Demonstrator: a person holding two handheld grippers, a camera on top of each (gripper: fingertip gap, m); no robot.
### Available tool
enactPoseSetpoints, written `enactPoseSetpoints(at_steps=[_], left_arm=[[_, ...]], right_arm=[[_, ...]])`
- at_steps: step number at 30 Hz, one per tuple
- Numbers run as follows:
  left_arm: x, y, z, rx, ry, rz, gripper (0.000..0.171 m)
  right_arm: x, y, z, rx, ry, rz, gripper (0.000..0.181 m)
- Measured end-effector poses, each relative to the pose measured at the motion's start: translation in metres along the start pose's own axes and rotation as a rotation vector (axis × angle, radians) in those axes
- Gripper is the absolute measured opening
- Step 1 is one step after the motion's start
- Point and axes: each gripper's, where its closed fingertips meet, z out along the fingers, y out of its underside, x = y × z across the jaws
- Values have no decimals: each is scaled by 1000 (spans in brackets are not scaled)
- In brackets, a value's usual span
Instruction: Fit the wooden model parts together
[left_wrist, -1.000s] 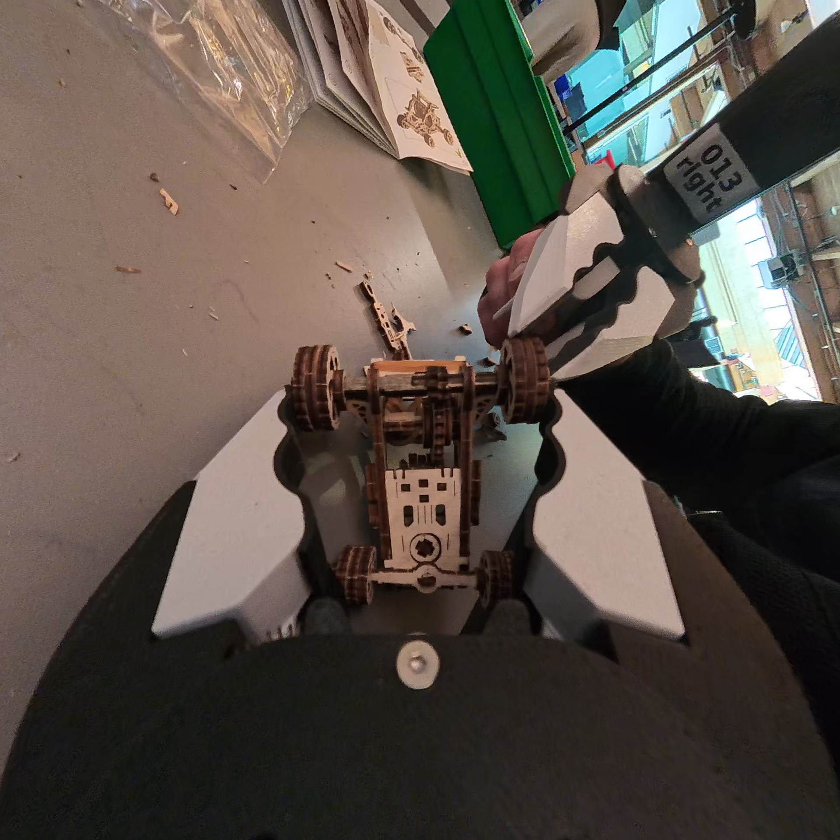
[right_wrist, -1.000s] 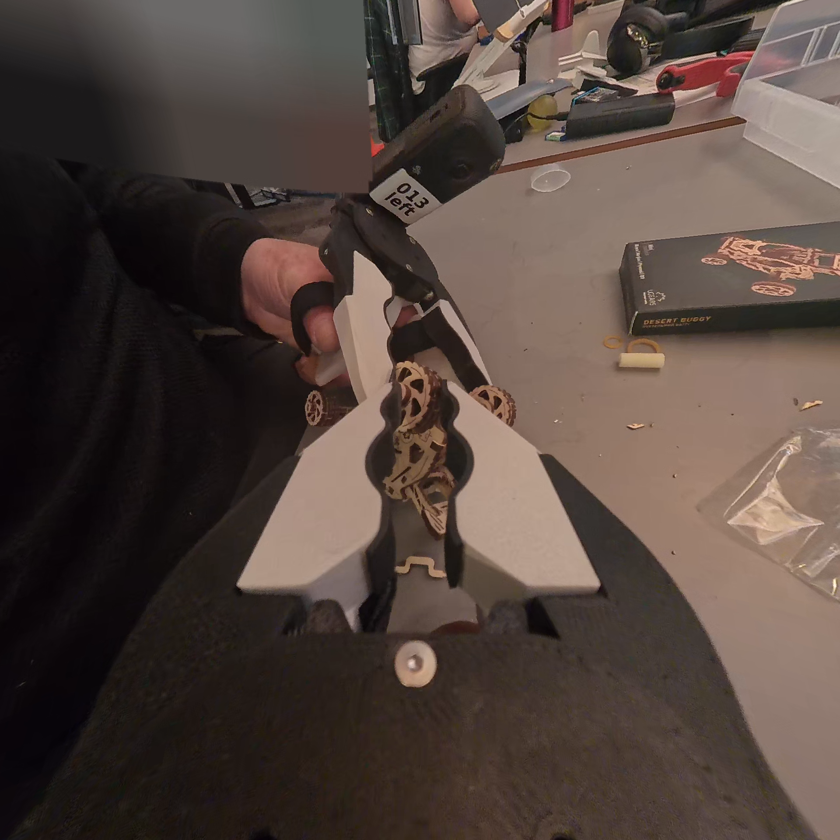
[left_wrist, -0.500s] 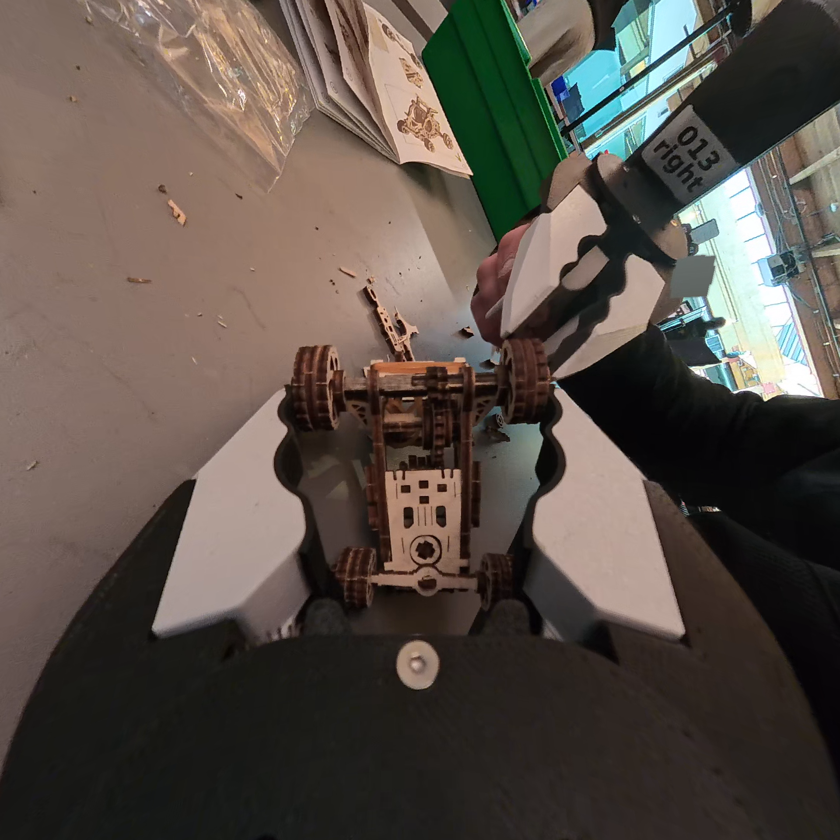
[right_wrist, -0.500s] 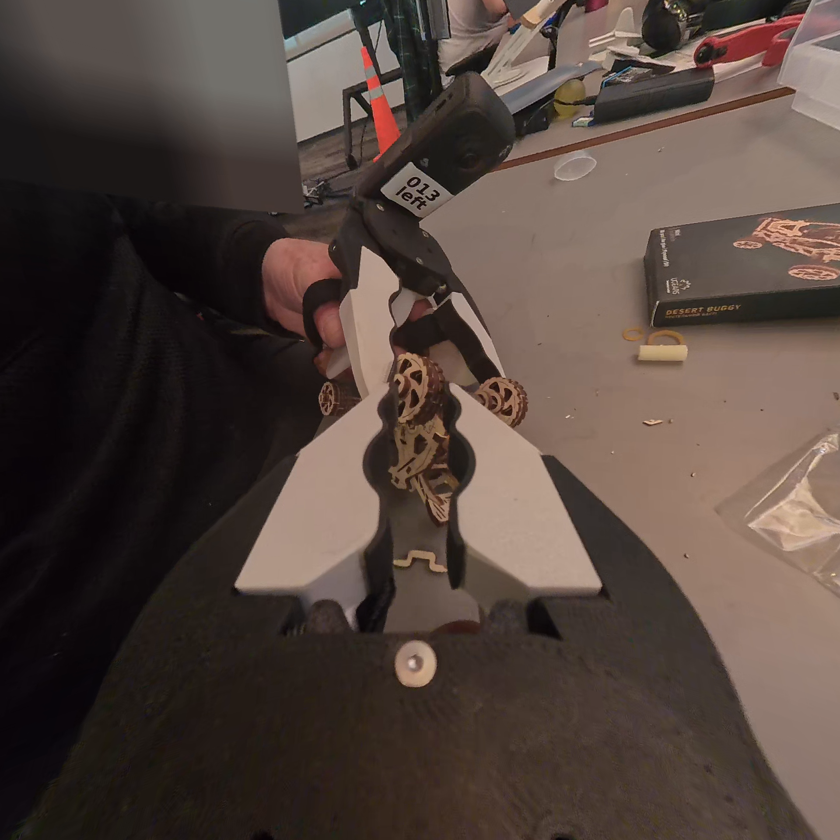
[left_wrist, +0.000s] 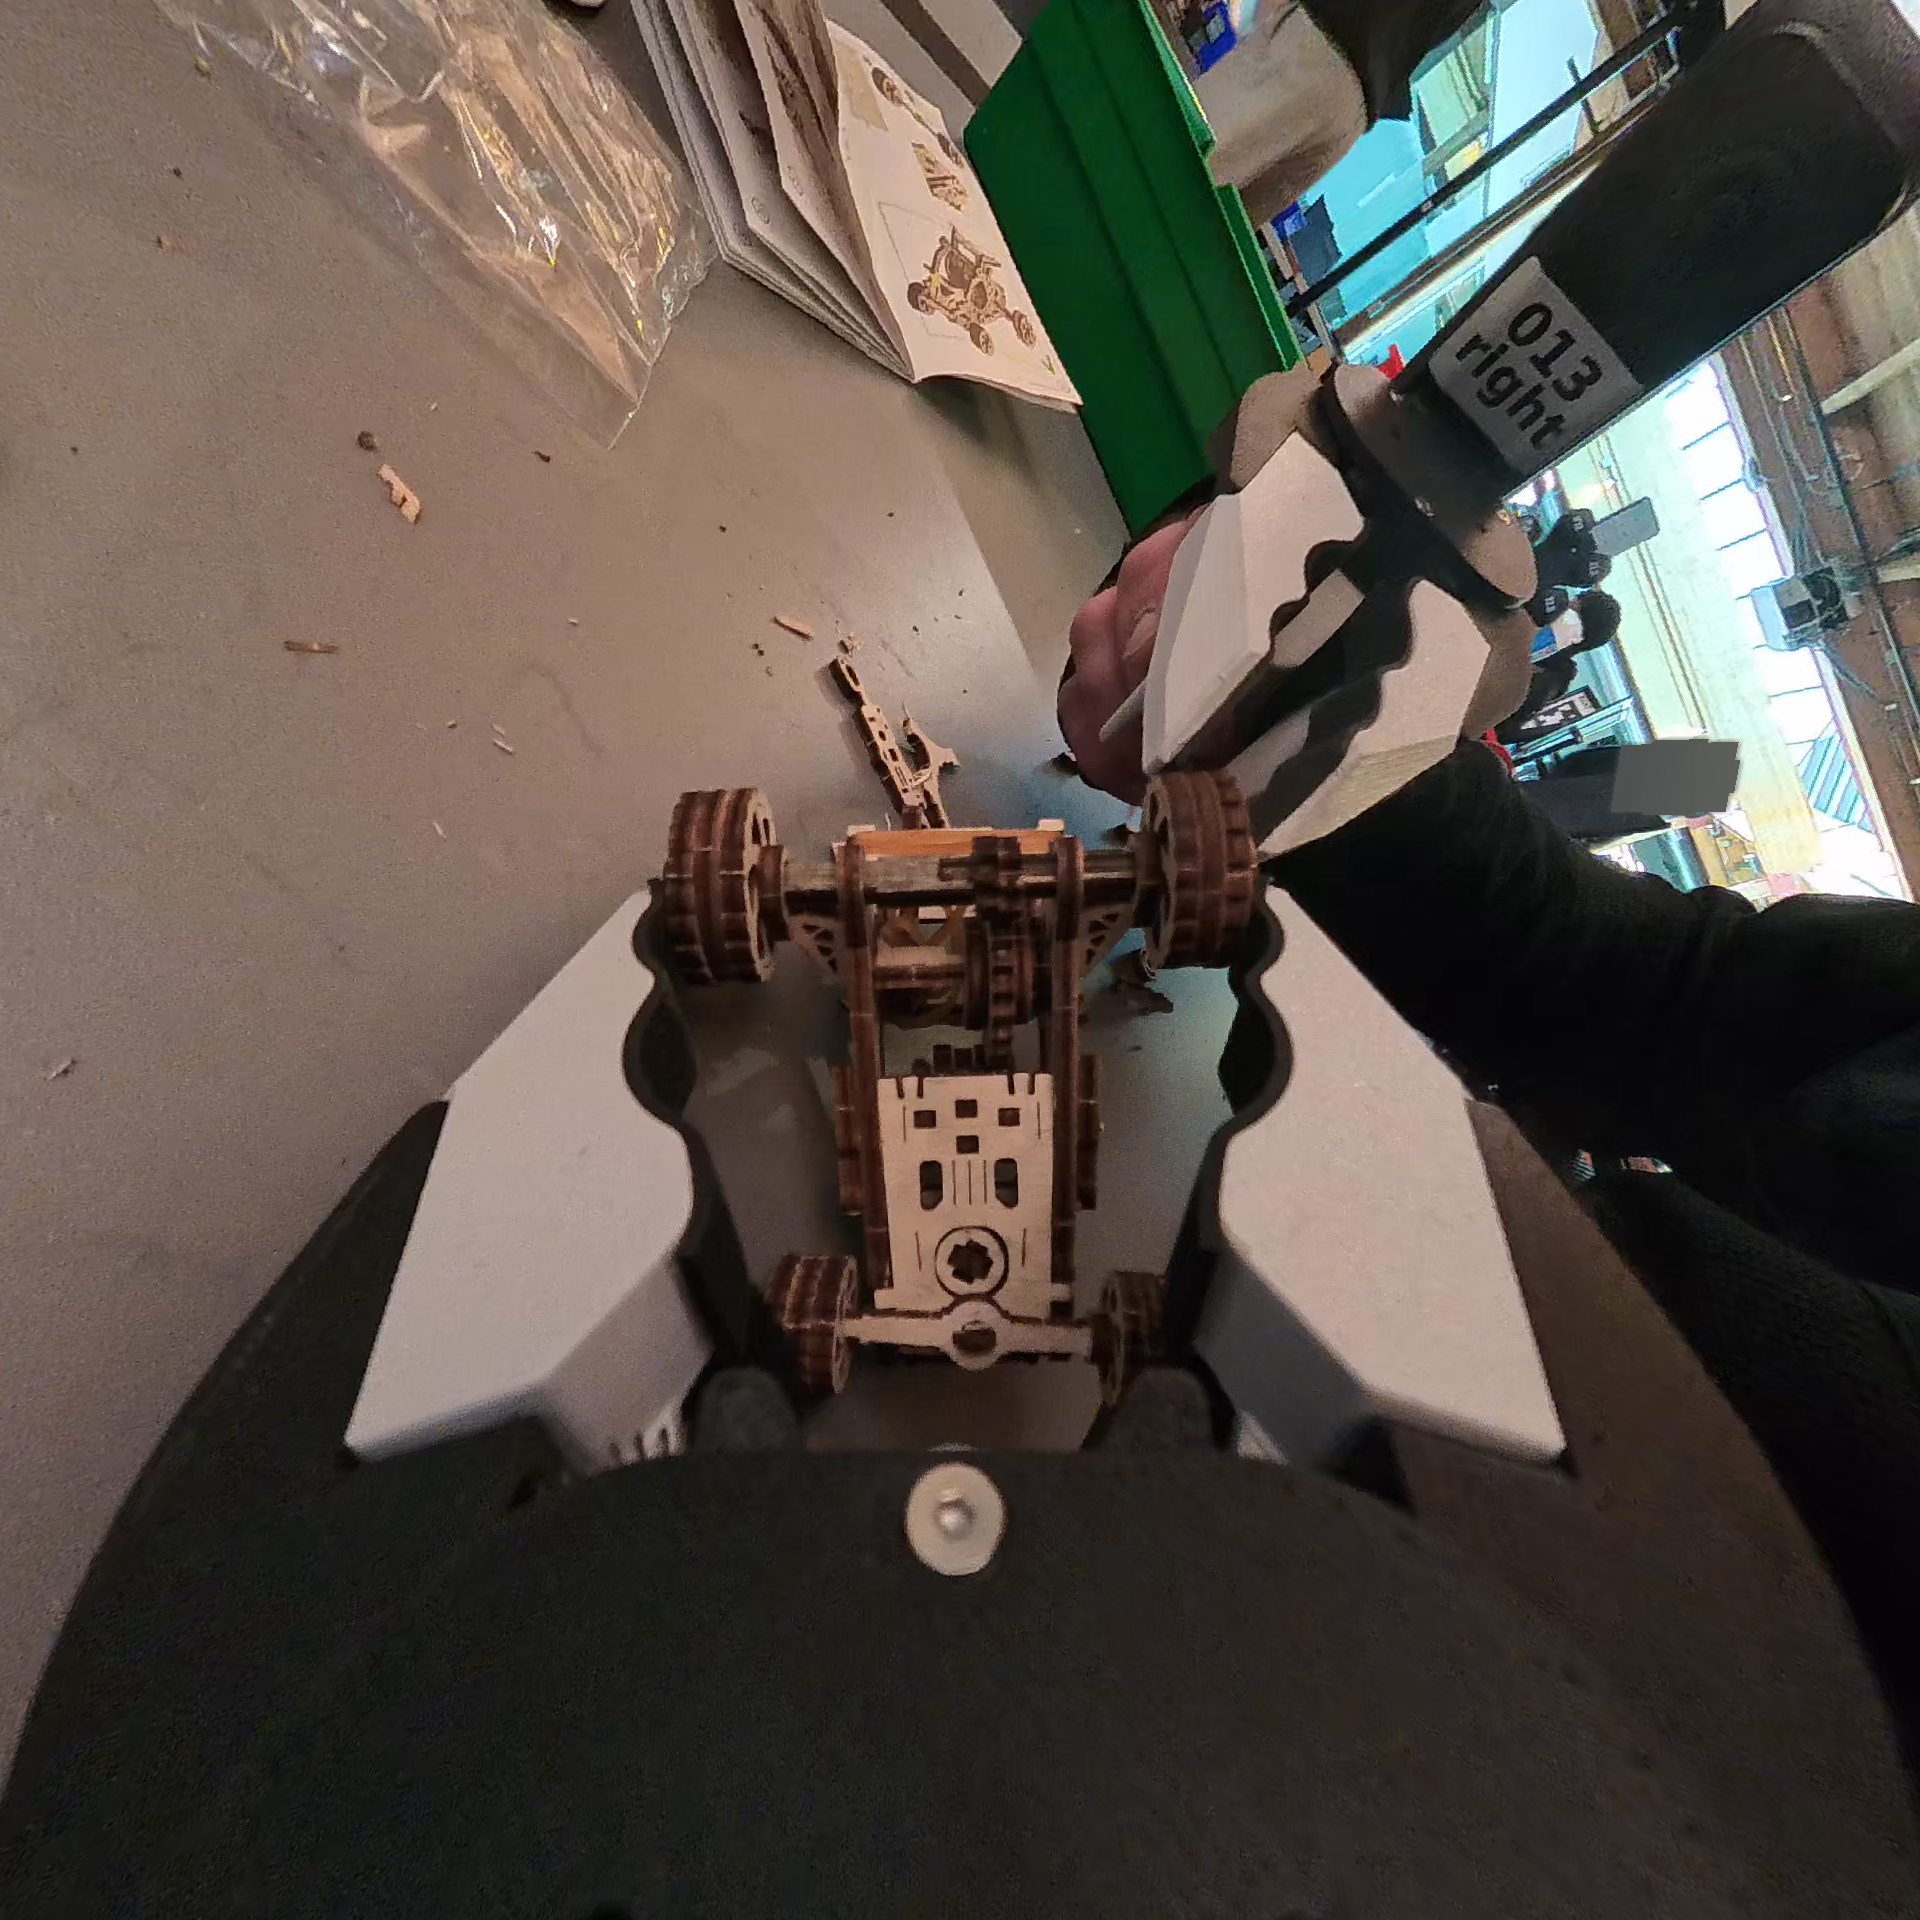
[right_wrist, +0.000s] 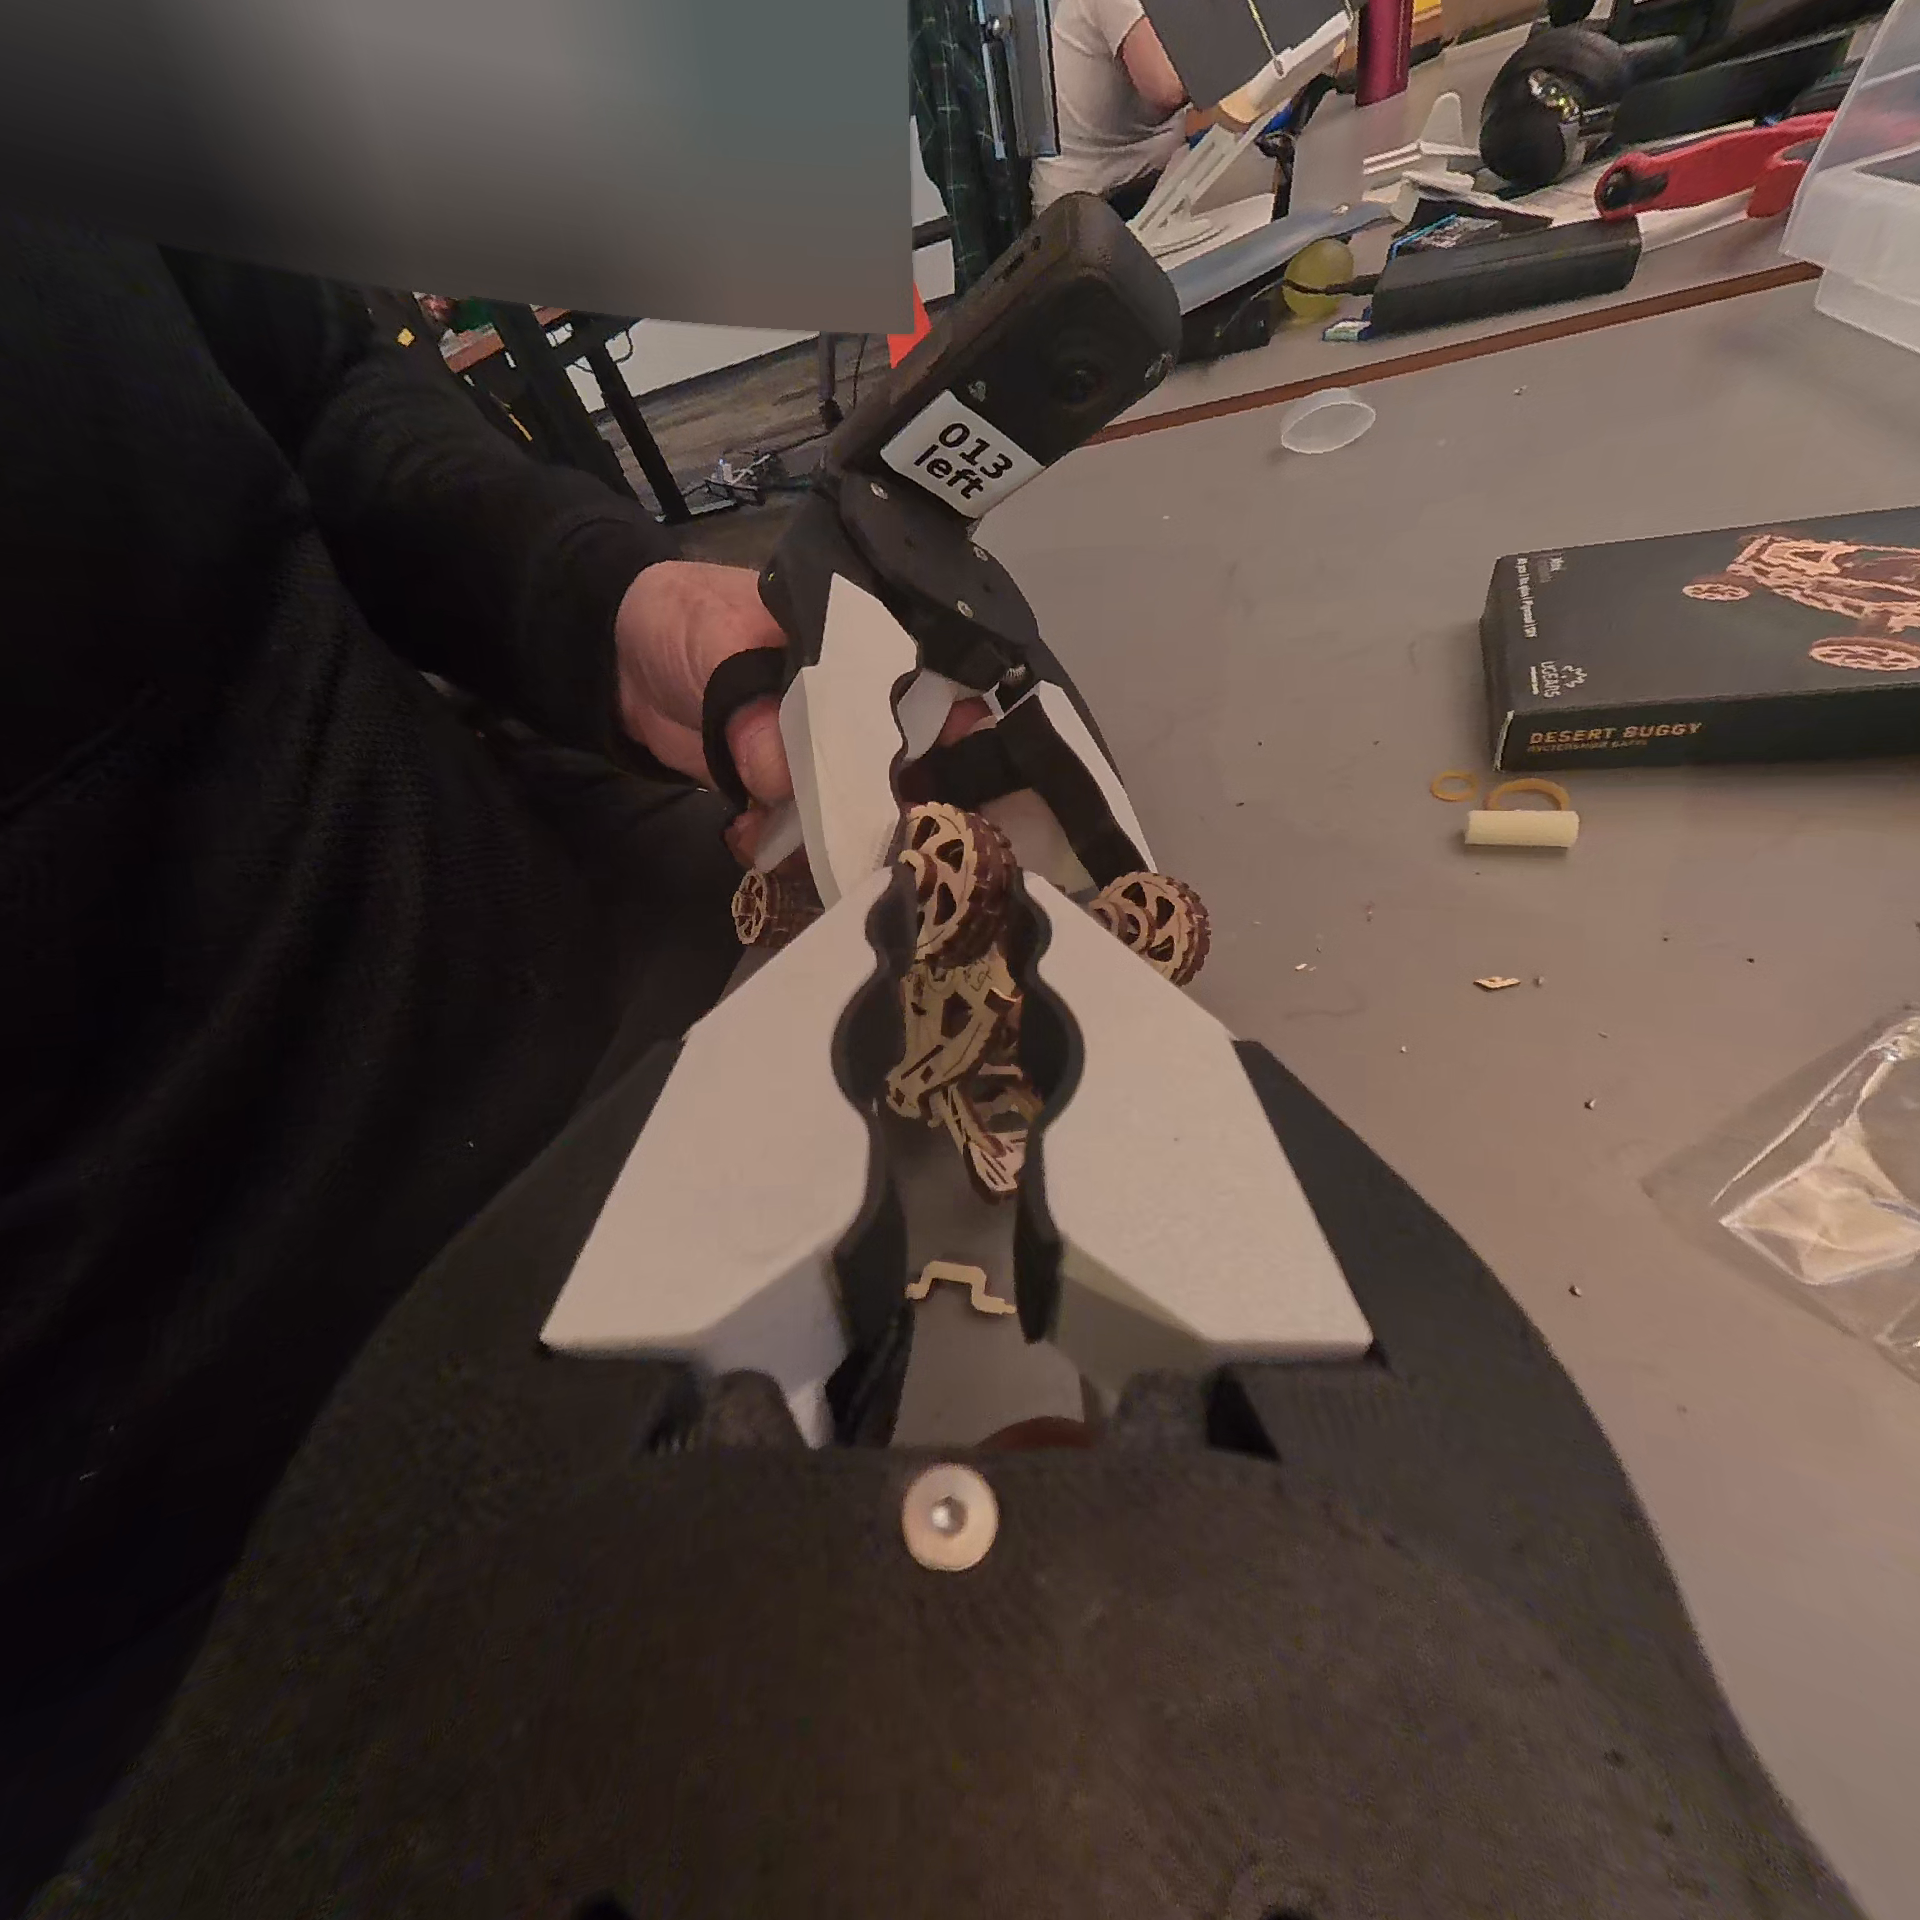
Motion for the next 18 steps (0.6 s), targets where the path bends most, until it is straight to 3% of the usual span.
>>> enactPoseSetpoints(at_steps=[9, 18], left_arm=[[-1, -3, 0, -2, 7, -6, 103], [2, -10, -6, 45, 75, -62, 103]], right_arm=[[3, -3, -1, 1, 23, 2, 14], [5, 3, -10, -72, 104, -15, 31]])
